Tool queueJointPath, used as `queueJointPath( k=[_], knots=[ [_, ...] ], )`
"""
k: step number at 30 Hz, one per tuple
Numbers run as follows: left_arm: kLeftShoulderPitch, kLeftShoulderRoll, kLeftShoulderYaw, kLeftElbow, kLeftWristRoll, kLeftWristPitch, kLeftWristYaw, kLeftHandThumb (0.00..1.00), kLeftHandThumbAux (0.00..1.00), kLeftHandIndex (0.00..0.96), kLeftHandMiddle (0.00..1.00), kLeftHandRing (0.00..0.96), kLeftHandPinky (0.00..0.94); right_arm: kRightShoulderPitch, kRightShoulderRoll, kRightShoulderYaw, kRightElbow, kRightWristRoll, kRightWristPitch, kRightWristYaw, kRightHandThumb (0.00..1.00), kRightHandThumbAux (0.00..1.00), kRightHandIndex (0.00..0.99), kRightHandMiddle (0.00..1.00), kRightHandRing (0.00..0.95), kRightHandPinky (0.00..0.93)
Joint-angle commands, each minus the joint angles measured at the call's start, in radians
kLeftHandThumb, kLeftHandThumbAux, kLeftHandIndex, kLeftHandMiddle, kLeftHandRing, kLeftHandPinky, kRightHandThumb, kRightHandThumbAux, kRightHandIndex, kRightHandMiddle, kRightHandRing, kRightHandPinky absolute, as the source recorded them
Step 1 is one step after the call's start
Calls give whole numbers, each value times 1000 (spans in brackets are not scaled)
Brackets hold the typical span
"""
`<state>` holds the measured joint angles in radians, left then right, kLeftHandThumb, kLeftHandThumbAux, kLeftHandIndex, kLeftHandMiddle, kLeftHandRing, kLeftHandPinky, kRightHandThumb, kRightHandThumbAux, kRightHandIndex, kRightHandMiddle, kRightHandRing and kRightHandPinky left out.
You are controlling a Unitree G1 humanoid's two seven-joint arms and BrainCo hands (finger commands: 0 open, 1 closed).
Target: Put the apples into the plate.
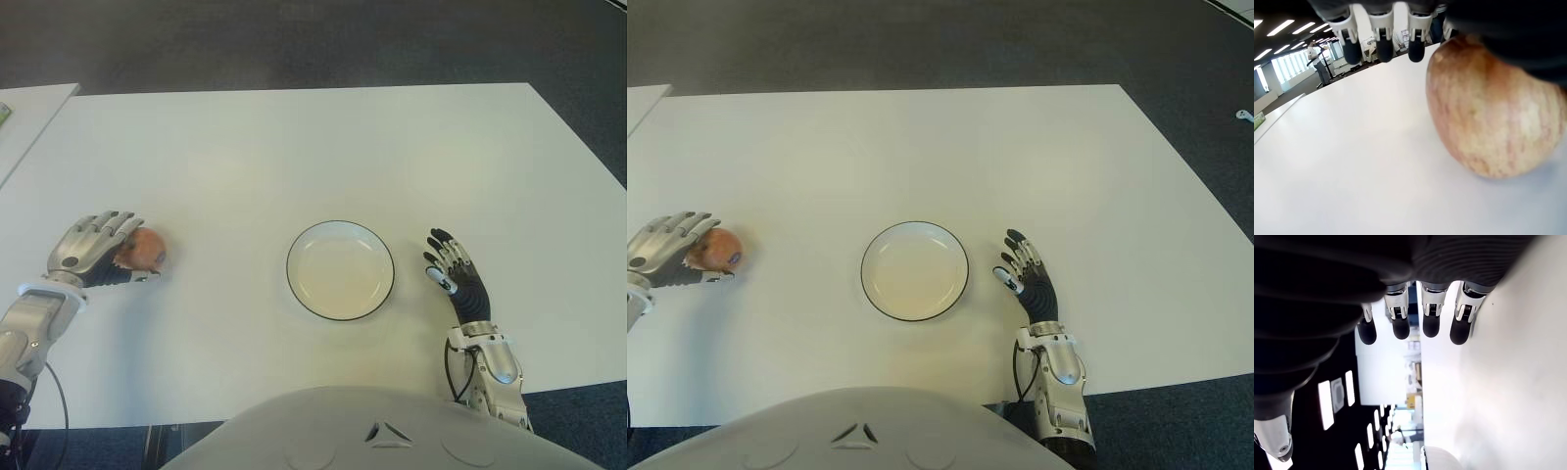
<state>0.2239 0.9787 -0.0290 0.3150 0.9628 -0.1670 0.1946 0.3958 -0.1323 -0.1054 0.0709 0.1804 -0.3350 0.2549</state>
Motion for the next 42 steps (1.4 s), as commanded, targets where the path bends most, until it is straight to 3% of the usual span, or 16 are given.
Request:
queueJointPath(
  k=[1, 29, 38, 42],
  knots=[
    [5, -12, -56, 28, 19, 25, -3, 298, 299, 0, 0, 0, 0, 44, -10, -12, 35, -6, 58, -4, 186, 589, 101, 50, 0, 0],
    [-43, -103, -169, 108, -42, 96, 49, 273, 322, 0, 0, 0, 3, 27, -38, -34, 61, 2, 51, 14, 184, 597, 109, 47, 0, 2],
    [-47, -151, -183, 126, -87, 127, 39, 263, 346, 32, 5, 0, 43, 18, -49, -39, 74, 9, 52, 21, 147, 607, 70, 21, 0, 0],
    [-48, -167, -178, 132, -123, 124, 33, 266, 358, 93, 71, 51, 110, 12, -48, -45, 80, 19, 51, 25, 144, 615, 66, 19, 0, 12]
  ],
)
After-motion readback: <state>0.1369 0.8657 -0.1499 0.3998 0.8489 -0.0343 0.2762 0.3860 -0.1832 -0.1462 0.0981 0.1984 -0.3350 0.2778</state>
